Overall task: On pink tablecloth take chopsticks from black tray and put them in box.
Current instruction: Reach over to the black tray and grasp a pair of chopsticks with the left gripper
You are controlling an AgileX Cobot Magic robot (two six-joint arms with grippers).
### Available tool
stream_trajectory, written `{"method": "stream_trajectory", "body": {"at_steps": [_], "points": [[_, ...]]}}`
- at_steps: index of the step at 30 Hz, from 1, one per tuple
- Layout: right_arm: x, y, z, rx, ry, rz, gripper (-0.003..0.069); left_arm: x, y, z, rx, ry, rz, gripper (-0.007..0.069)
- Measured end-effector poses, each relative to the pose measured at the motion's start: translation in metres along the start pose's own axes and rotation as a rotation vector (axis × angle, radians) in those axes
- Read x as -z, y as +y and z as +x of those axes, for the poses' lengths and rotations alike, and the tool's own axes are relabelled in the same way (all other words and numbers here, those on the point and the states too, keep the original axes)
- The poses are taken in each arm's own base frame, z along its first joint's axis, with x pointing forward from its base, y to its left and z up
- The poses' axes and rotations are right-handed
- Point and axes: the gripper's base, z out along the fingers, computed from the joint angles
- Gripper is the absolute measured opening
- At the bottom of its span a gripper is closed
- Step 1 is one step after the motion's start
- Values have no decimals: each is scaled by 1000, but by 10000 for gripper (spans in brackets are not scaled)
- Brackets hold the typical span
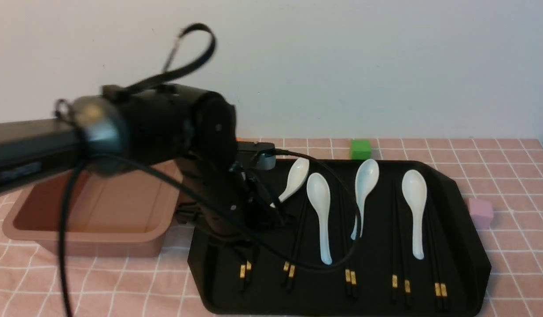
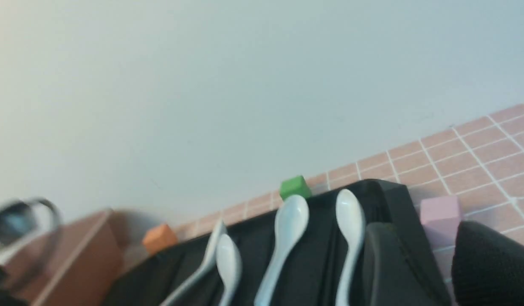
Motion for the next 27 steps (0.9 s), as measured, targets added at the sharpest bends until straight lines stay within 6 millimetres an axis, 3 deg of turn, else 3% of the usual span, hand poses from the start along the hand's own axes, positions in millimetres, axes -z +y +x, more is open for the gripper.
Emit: {"method": "stream_trajectory", "body": {"at_steps": [2, 8, 15, 21, 27], "points": [[0, 0, 1, -36, 12, -1, 240, -14, 1, -9, 47, 1, -41, 187], [0, 0, 2, -49, 25, -2, 240, -47, 8, -17, 83, 20, -121, 319], [1, -1, 10, 63, 110, 3, 240, -71, 12, -20, 88, 18, -153, 344], [2, -5, 18, 340, 212, 19, 240, -72, 11, -22, 92, -8, -141, 344], [4, -7, 24, 372, 282, 28, 240, -72, 11, -23, 106, -12, -139, 344]]}}
